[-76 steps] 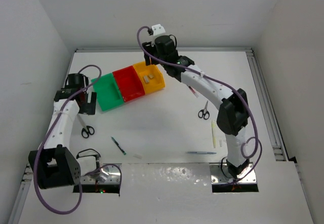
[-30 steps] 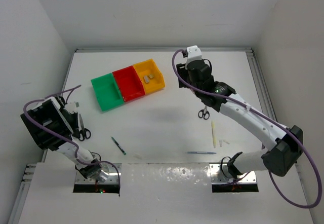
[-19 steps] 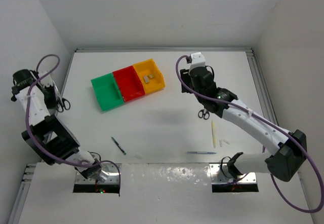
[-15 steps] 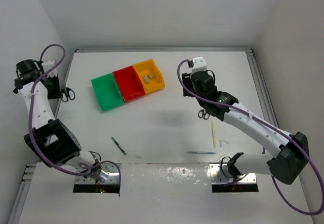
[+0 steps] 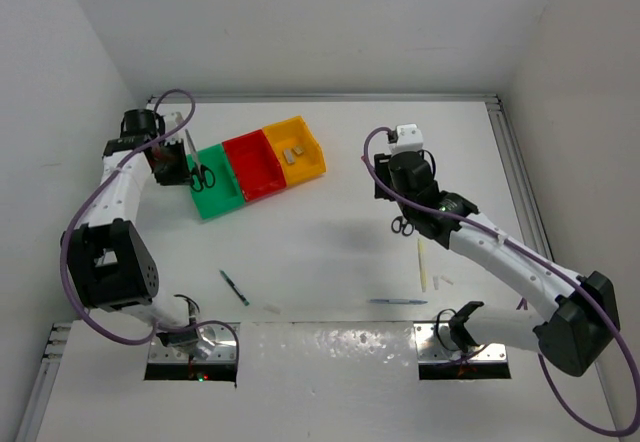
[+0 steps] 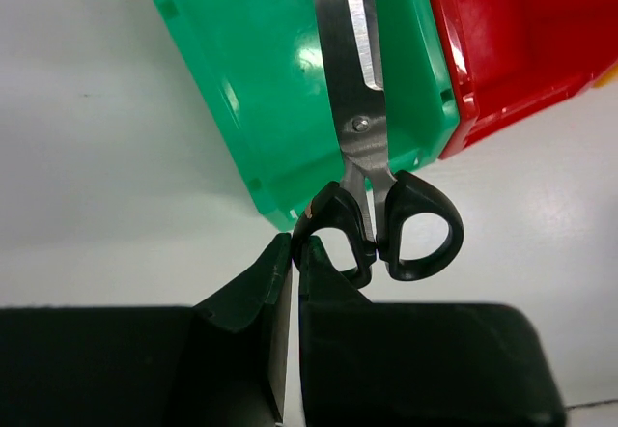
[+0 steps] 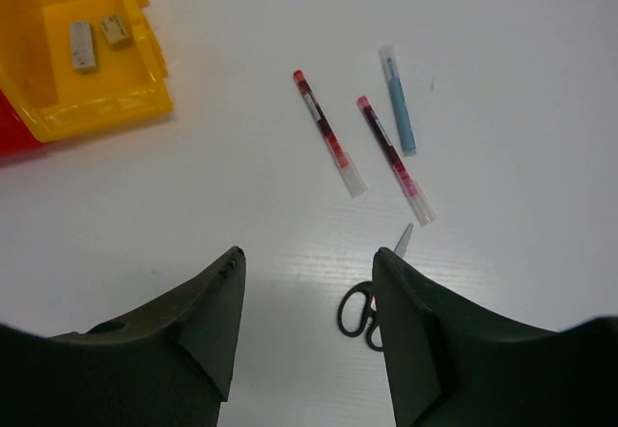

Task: Sort the stationery into containers
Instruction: Place the scissors in the storage box.

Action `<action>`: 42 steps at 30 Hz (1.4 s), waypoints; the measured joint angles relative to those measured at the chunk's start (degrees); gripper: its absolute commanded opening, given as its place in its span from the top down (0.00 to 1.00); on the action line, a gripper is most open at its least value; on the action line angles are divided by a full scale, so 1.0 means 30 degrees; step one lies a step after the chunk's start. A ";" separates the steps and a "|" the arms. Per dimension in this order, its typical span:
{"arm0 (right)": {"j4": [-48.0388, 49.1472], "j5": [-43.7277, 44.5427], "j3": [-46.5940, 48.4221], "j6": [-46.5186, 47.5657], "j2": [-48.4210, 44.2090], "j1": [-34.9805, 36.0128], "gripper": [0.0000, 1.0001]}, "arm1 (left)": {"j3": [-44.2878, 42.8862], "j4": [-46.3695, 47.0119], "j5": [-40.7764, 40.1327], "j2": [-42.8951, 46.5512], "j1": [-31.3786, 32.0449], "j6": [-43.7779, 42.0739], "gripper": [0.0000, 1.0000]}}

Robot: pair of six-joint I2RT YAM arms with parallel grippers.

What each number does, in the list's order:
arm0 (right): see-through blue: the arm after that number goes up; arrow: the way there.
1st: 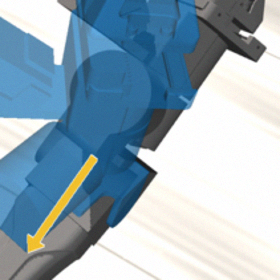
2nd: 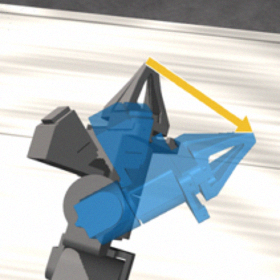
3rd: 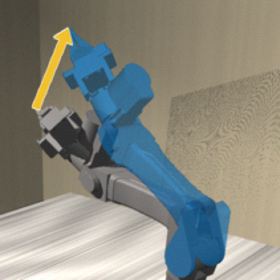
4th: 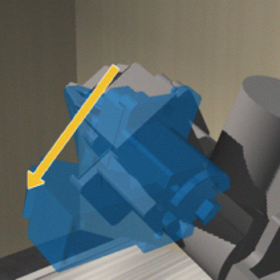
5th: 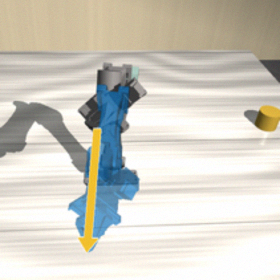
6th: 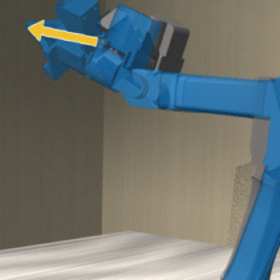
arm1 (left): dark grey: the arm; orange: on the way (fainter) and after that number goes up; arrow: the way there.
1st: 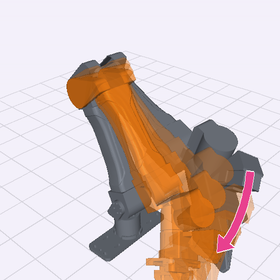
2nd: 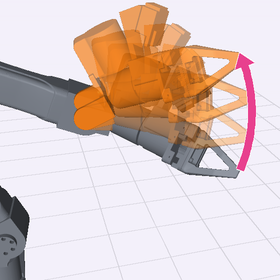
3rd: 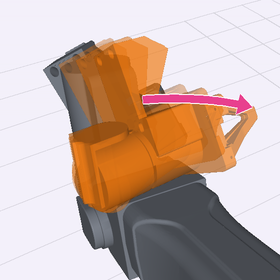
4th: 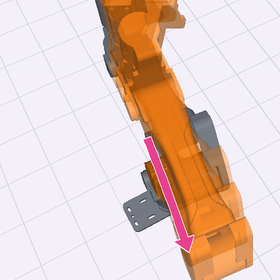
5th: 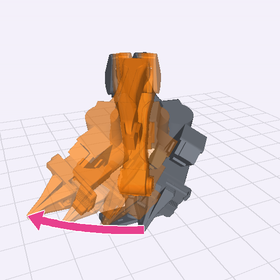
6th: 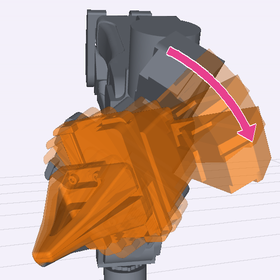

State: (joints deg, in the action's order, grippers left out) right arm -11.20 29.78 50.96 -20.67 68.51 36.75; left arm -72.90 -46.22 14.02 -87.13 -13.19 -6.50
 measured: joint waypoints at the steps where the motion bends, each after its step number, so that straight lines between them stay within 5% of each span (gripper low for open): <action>1: 0.0015 0.0058 -0.0160 -0.0102 -0.0058 -0.0036 0.46 | 0.0182 0.0328 -0.0131 0.0000 0.0182 0.0321 1.00; 14: -0.0044 0.0583 -0.0474 -0.0481 -0.0087 -0.0160 0.46 | 0.2098 0.2353 -0.2324 -0.1647 0.1698 0.2863 1.00; 42: -0.1479 0.0597 -0.0918 -0.1056 -0.0401 -0.0204 0.46 | 0.0423 0.3592 -0.2091 -0.5355 0.1668 0.2987 1.00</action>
State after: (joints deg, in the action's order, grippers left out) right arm -15.64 31.57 48.21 -23.83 67.31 36.14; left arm -71.64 -35.44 7.75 -103.20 -8.19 2.46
